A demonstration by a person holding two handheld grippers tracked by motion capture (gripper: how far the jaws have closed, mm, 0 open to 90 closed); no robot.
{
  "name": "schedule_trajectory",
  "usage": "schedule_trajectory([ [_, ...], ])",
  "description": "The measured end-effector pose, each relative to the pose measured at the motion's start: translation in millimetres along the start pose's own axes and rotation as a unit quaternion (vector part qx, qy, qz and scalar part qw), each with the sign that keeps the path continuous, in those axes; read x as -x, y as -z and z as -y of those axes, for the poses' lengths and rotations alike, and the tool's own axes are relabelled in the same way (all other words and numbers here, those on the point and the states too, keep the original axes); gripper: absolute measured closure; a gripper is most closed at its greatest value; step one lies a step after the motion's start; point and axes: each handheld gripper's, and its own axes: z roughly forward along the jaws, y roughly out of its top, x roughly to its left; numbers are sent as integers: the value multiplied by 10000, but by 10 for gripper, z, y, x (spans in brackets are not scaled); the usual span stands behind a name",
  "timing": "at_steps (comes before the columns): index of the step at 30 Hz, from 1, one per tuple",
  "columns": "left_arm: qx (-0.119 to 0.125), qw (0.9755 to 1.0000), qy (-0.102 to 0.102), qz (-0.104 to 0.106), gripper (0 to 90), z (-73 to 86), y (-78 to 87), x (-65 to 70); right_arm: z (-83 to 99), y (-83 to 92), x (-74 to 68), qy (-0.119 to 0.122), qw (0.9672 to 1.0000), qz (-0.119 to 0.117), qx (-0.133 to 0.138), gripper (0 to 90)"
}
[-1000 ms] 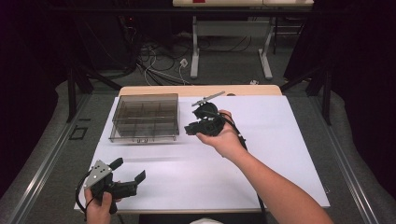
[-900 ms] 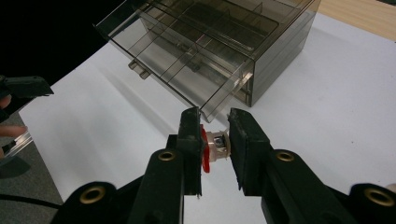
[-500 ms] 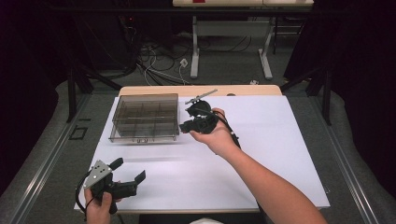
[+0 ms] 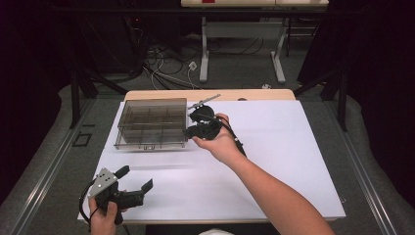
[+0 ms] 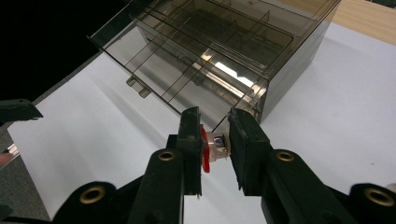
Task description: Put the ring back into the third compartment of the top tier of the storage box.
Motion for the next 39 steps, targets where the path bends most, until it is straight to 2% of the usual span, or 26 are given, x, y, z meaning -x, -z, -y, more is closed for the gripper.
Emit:
schedule_trajectory([
  [8,1,10000,3,6,2,1,1,0,-5,-113,-42,-2,10000,28,-1,747],
  [10,7,10000,2,6,2,0,1,1,-2,-145,-51,-12,10000,39,77,747],
  [11,3,10000,-21,-4,2,-1,2,-1,-7,-149,-57,-11,10000,68,6,747],
  [16,16,10000,7,5,2,1,-9,10,-4,-215,-76,7,9999,104,32,747],
  [28,21,10000,30,23,2,0,0,2,-7,-388,-68,0,9998,155,116,747],
  [30,16,10000,1,24,2,-1,-1,-2,-8,-407,-67,-28,9999,151,44,747],
  [31,14,10000,1,32,2,-1,-2,-1,-7,-418,-68,-23,9998,183,50,747],
  [32,7,10000,-4,37,2,-1,-3,-1,0,-446,-68,-39,9997,161,166,747],
  [36,13,10000,1,36,2,0,-2,-3,3,-499,-74,-29,9997,178,192,747],
  [37,19,10000,33,35,2,1,-3,-1,-4,-496,-72,-15,9998,164,94,747],
  [39,21,10000,41,25,2,2,-3,-5,-2,-526,-71,-33,9997,163,198,747],
])
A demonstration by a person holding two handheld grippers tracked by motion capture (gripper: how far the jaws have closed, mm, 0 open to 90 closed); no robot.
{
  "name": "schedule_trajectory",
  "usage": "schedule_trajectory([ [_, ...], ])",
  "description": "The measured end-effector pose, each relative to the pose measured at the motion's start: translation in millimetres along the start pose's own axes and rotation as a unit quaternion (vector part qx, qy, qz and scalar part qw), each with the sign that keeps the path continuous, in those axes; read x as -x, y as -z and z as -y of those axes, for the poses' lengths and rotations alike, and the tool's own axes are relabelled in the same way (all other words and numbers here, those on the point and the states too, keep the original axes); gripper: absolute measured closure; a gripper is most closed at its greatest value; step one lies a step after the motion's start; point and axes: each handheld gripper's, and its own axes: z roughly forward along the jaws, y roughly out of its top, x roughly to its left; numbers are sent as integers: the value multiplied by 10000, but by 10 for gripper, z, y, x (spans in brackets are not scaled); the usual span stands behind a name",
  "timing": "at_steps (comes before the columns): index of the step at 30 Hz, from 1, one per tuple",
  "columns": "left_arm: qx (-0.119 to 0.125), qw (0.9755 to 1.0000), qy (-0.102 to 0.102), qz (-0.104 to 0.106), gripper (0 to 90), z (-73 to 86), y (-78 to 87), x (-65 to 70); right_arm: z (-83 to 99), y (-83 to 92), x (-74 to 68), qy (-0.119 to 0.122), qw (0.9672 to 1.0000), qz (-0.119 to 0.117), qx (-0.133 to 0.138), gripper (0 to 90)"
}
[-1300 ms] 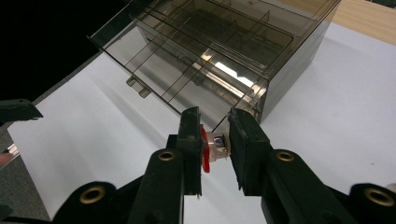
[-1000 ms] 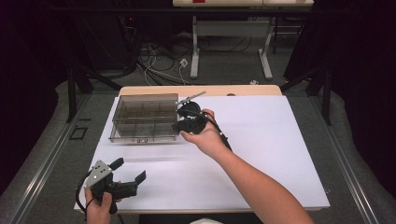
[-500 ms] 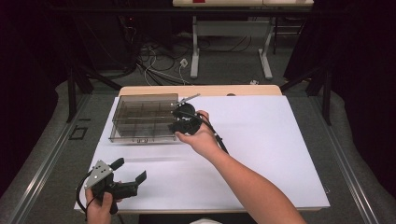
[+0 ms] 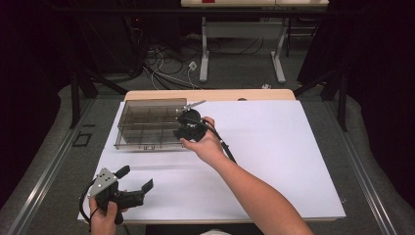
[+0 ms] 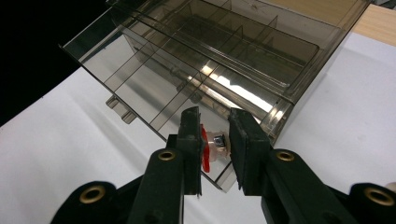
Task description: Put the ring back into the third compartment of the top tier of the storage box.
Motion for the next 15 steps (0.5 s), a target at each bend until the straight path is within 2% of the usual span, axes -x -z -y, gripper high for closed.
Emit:
schedule_trajectory([
  [15,-15,10000,26,-21,2,4,-7,-18,16,-154,-8,-17,9997,-172,143,746],
])
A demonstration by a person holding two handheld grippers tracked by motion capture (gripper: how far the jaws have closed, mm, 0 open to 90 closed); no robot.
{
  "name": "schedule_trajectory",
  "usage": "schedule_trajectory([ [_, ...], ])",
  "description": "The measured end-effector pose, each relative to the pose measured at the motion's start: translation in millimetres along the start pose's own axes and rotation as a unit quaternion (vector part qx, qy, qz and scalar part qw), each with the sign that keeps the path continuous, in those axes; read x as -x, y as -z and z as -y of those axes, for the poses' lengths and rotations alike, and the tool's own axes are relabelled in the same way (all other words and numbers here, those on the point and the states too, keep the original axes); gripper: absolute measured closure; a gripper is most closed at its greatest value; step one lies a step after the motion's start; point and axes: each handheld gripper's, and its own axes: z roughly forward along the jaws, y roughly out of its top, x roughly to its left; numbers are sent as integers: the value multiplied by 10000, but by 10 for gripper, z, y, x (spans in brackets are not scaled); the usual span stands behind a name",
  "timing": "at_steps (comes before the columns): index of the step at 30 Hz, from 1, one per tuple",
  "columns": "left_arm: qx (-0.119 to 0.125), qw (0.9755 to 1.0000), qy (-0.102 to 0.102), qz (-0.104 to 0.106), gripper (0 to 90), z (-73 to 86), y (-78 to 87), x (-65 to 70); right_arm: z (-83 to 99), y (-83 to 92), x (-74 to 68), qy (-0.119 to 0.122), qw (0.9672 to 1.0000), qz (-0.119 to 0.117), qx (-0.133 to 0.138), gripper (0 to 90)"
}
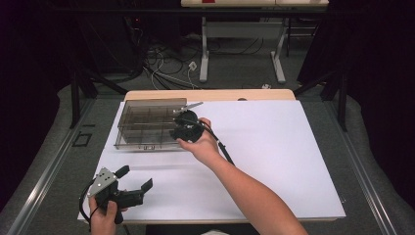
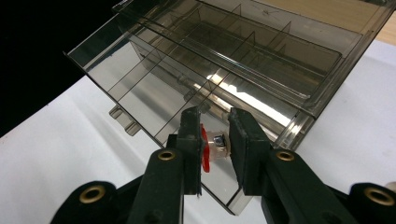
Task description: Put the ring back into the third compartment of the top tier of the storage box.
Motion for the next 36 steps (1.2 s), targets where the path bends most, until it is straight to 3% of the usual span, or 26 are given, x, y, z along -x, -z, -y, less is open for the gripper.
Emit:
schedule_trajectory([
  [16,7,10000,67,22,2,3,-4,-16,65,-160,74,-338,9994,-115,13,746],
  [23,5,10000,62,40,2,1,-8,-8,77,-159,87,-445,9987,-104,-214,745],
  [29,7,10000,65,41,2,1,-8,-10,87,-166,94,-462,9988,-97,-143,743],
  [35,-4,10000,52,38,2,2,-9,-6,83,-145,103,-458,9988,-142,-30,654],
  [36,-4,10000,58,36,2,2,-8,-5,73,-120,107,-430,9989,-117,-142,640],
])
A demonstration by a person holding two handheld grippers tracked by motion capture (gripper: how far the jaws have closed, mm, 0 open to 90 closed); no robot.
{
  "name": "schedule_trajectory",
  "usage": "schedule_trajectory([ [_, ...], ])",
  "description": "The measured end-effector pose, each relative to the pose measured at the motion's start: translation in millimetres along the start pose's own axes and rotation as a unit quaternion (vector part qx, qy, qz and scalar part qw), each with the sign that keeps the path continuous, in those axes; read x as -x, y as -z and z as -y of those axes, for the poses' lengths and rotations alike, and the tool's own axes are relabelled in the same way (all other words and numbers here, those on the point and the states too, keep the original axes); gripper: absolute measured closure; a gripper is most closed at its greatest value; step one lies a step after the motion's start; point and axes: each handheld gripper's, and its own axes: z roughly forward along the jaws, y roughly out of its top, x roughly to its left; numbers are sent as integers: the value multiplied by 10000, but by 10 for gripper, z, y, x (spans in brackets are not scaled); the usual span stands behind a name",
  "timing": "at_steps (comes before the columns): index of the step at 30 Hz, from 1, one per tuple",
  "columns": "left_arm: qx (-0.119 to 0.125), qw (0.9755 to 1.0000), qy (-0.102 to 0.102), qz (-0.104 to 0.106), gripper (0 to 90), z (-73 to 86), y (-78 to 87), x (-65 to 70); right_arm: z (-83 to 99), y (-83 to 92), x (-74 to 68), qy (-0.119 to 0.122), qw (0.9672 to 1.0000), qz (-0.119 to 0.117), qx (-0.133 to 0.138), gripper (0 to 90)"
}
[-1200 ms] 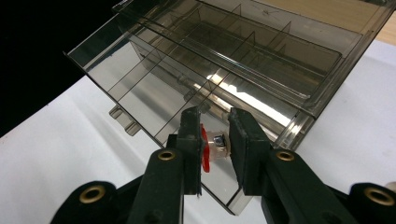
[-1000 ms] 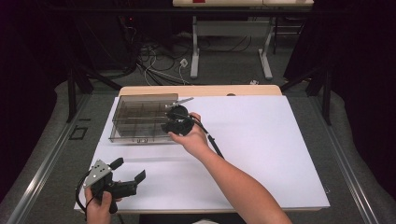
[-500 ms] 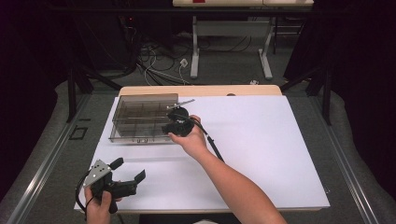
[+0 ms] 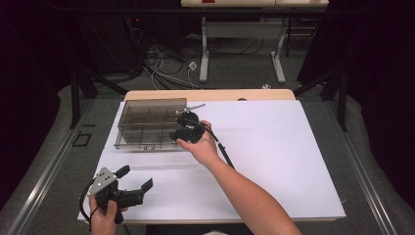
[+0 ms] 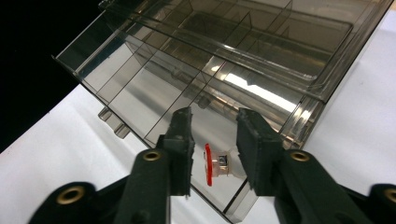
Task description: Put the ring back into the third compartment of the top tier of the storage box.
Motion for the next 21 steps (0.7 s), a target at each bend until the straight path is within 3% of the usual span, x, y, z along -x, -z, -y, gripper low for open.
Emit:
schedule_trajectory([
  [3,1,10000,-9,-4,2,0,2,0,4,0,3,-10,9999,-45,164,615],
  [7,-3,10000,-19,-6,2,0,-3,6,4,14,1,2,9998,-53,191,558],
  [12,-5,10000,-29,-11,2,0,-7,8,-1,14,2,345,9992,24,199,452],
  [16,-3,10000,-24,-3,2,0,-3,7,-10,33,17,373,9984,-61,432,403],
  [21,-7,10000,-63,3,2,-2,0,6,-31,124,1,549,9973,42,483,370],
])
